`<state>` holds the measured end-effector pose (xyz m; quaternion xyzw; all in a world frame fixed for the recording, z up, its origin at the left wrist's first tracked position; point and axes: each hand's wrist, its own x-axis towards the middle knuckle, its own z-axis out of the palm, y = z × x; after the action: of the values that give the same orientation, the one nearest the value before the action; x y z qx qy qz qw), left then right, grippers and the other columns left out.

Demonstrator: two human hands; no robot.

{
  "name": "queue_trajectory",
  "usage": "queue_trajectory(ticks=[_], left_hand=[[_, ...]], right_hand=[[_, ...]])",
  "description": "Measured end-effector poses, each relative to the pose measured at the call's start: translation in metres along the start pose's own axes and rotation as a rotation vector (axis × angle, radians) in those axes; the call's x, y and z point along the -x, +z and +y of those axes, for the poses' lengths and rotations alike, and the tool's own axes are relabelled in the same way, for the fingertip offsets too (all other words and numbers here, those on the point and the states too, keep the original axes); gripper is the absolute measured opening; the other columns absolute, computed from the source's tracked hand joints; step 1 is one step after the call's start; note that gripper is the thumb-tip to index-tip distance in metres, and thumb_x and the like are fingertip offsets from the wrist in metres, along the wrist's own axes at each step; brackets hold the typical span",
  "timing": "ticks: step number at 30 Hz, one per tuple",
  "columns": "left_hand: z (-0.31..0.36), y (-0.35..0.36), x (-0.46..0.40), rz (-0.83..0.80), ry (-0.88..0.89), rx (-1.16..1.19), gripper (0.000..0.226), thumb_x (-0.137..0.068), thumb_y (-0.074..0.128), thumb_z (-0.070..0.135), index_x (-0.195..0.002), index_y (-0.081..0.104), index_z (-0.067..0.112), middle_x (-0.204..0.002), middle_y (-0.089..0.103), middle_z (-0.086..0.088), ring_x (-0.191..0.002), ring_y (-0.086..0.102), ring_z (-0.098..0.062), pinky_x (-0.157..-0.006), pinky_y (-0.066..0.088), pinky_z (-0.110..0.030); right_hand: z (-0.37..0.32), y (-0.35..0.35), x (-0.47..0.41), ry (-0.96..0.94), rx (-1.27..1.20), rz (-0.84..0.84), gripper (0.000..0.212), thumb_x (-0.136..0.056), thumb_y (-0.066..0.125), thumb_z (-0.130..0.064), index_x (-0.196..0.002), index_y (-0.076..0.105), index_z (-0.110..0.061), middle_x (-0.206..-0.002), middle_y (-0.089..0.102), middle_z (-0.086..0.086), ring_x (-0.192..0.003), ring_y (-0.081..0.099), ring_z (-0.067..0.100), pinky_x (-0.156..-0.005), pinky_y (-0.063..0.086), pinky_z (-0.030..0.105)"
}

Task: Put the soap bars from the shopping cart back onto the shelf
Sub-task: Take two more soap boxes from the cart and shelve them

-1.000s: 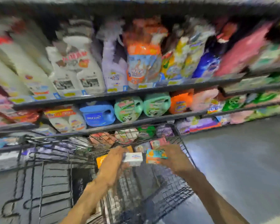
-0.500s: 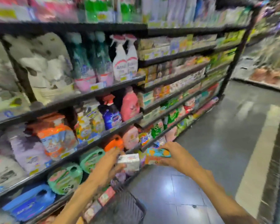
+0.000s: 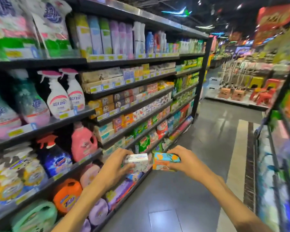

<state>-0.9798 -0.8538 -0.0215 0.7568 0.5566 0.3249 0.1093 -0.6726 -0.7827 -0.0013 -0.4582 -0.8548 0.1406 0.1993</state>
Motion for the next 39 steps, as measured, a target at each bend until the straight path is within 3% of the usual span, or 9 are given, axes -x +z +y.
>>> queue_trajectory(ticks=[3,7,10,14,24,33,39], left_hand=[[0.004,0.018,-0.051,-0.008,-0.014,0.029,0.029,-0.09,0.069,0.031,-0.116,0.057,0.029,-0.107,0.053,0.013,-0.094,0.053,-0.002,-0.082,0.052,-0.034],[0.002,0.043,-0.123,-0.034,0.032,0.095,0.028,-0.09,0.067,0.034,-0.114,0.053,0.036,-0.111,0.052,0.015,-0.1,0.057,-0.004,-0.081,0.055,-0.032],[-0.003,0.062,-0.183,0.005,0.056,0.017,0.029,-0.091,0.067,0.034,-0.117,0.054,0.032,-0.111,0.053,0.015,-0.098,0.052,0.003,-0.081,0.047,-0.02],[-0.016,0.083,-0.267,-0.006,0.104,0.042,0.03,-0.09,0.067,0.036,-0.117,0.054,0.032,-0.109,0.054,0.014,-0.098,0.053,-0.001,-0.083,0.049,-0.029],[-0.053,0.131,-0.453,-0.016,0.132,0.026,0.03,-0.09,0.066,0.036,-0.117,0.053,0.035,-0.111,0.052,0.021,-0.104,0.05,0.003,-0.084,0.043,-0.021],[-0.103,0.161,-0.57,0.113,0.032,-0.036,0.027,-0.09,0.067,0.03,-0.115,0.057,0.029,-0.106,0.053,0.013,-0.099,0.051,-0.001,-0.083,0.044,-0.026],[-0.137,0.159,-0.625,0.251,-0.172,-0.111,0.028,-0.092,0.065,0.033,-0.118,0.056,0.029,-0.109,0.053,0.013,-0.1,0.053,-0.003,-0.085,0.051,-0.033]], right_hand=[[0.035,-0.02,-0.021,0.028,0.015,0.016,0.045,-0.079,0.076,-0.034,-0.121,0.062,-0.024,-0.105,0.056,-0.006,-0.096,0.055,0.01,-0.085,0.047,0.032],[0.088,-0.039,-0.057,0.06,0.017,0.053,0.047,-0.077,0.077,-0.038,-0.12,0.062,-0.026,-0.104,0.055,-0.009,-0.093,0.055,0.007,-0.083,0.047,0.03],[0.13,-0.052,-0.093,0.073,0.045,0.063,0.047,-0.078,0.077,-0.035,-0.122,0.063,-0.025,-0.106,0.055,-0.008,-0.094,0.054,0.006,-0.08,0.042,0.021],[0.184,-0.071,-0.147,0.104,0.059,0.086,0.045,-0.078,0.078,-0.034,-0.12,0.063,-0.026,-0.104,0.054,-0.012,-0.09,0.052,0.002,-0.073,0.036,0.012],[0.298,-0.115,-0.287,0.132,0.088,0.113,0.046,-0.081,0.075,-0.037,-0.123,0.06,-0.029,-0.106,0.054,-0.013,-0.095,0.055,0.005,-0.085,0.048,0.03],[0.38,-0.119,-0.451,0.0,0.108,0.018,0.052,-0.083,0.076,-0.034,-0.13,0.058,-0.022,-0.113,0.055,-0.006,-0.102,0.055,0.013,-0.089,0.048,0.03],[0.412,-0.116,-0.573,-0.162,0.078,-0.096,0.057,-0.084,0.075,-0.032,-0.136,0.054,-0.023,-0.12,0.054,-0.004,-0.106,0.055,0.016,-0.089,0.05,0.034]])
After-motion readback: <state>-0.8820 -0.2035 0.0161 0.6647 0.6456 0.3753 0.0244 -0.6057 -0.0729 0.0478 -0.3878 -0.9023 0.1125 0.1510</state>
